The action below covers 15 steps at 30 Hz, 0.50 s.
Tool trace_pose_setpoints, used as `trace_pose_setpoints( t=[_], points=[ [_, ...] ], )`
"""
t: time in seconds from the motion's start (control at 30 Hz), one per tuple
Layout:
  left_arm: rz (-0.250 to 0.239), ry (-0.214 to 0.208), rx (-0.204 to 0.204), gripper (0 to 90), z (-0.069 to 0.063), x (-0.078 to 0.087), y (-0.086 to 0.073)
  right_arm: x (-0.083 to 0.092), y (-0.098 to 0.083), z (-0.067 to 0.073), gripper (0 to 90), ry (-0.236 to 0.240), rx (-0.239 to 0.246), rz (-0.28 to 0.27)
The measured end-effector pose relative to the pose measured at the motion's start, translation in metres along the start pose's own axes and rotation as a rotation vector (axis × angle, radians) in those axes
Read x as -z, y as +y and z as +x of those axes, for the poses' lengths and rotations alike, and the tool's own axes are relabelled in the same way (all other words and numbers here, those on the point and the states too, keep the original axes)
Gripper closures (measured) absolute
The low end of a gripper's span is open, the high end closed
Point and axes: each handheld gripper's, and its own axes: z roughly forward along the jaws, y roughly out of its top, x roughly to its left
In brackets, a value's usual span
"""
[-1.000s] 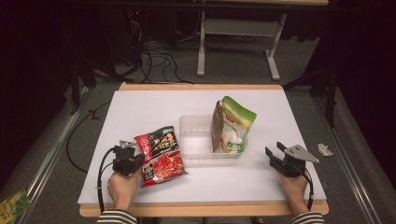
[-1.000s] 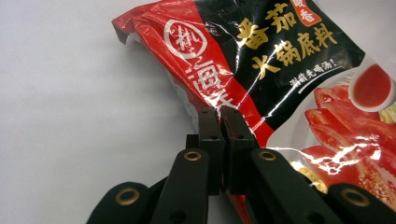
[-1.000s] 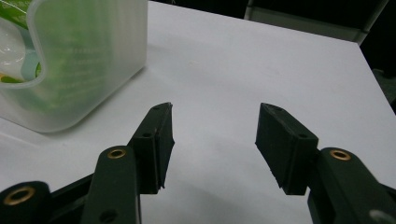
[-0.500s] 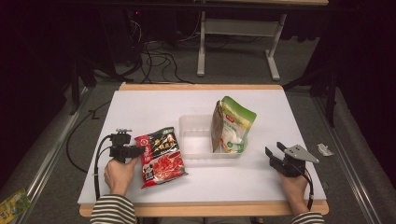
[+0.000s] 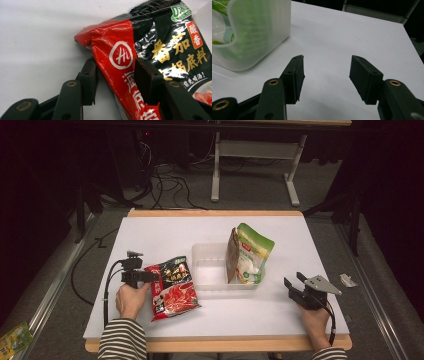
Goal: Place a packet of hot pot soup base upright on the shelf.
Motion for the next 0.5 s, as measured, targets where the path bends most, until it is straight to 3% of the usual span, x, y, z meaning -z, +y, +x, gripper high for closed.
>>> trace_pose_setpoints(
  t=[0.2, 0.5],
  points=[
    [0.012, -0.016, -0.006, 57.8, 0.0003, -0.0029, 0.0004, -0.0001, 0.0000, 0.0005, 45.7, 0.000, 0.007, 0.000],
    [-0.027, -0.030, 0.018, 70.9, 0.0035, -0.0040, -0.0031, -0.0001, -0.0001, 0.0011, 45.7, -0.003, 0.008, 0.002]
  ],
)
